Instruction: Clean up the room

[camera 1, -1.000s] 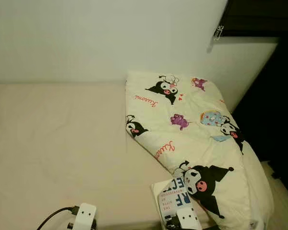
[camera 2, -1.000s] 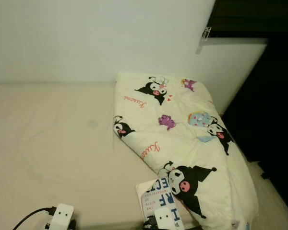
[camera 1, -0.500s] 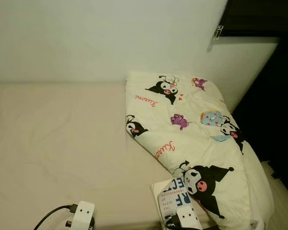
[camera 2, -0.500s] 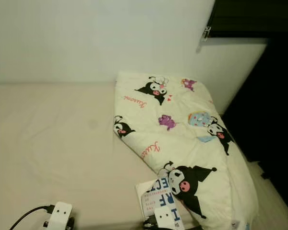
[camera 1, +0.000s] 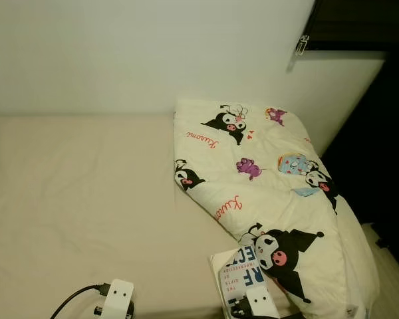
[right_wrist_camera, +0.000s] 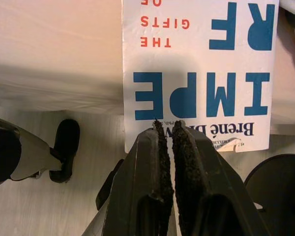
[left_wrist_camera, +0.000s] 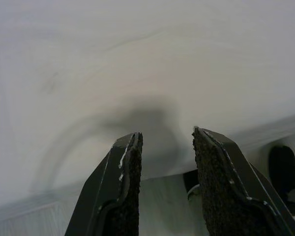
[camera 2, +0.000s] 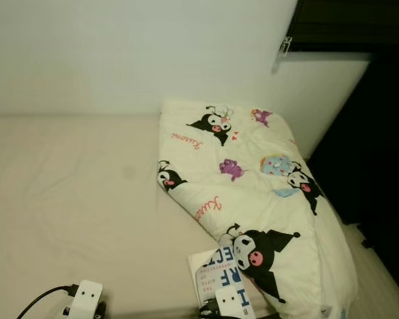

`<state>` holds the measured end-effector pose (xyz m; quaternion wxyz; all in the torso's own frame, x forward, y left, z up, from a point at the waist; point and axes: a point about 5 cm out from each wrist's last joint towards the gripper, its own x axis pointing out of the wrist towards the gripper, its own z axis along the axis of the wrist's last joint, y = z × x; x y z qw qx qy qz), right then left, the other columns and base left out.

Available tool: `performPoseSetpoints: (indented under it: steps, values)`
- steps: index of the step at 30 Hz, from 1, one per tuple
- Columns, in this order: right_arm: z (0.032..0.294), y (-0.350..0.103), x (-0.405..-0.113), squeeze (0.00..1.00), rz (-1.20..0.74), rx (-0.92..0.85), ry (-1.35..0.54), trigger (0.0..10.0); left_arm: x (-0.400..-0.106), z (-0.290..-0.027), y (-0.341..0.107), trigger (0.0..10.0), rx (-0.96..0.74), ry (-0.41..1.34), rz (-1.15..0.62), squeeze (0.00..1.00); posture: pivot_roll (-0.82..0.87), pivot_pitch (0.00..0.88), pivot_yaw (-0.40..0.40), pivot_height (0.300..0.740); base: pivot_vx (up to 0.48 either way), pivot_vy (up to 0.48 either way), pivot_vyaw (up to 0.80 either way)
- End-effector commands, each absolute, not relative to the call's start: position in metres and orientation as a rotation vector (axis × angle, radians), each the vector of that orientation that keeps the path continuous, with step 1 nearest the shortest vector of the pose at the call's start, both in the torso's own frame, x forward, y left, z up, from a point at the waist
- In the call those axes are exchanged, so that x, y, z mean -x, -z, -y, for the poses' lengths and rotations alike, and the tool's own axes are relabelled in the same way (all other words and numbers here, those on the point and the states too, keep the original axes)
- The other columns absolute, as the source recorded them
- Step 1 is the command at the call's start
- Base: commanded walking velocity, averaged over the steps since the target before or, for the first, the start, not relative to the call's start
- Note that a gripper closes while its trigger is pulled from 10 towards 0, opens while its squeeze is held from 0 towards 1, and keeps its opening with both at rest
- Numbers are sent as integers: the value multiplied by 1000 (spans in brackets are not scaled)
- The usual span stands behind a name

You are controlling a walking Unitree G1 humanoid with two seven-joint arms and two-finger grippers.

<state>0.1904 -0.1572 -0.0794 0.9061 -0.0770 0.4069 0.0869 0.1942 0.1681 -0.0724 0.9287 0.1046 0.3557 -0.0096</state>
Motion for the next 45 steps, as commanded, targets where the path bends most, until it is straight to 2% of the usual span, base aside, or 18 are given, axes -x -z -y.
performPoseSetpoints:
  steps: [1, 20, 45]
  values:
    - [159, 83, -183, 0, -865, 152, -173, 10000, -185, -168, 77, 10000, -221, 24, -763, 0, 60, 0, 26, 740, 0, 0, 0]
    - [158, 84, -181, 0, -868, 157, -181, 10000, -177, -167, 82, 10000, -231, 42, -783, 0, 61, 0, 26, 740, 0, 0, 0]
    - [156, 83, -185, 0, -874, 165, -184, 10000, -182, -171, 79, 10000, -276, 55, -771, 0, 70, 0, 36, 740, 0, 0, 0]
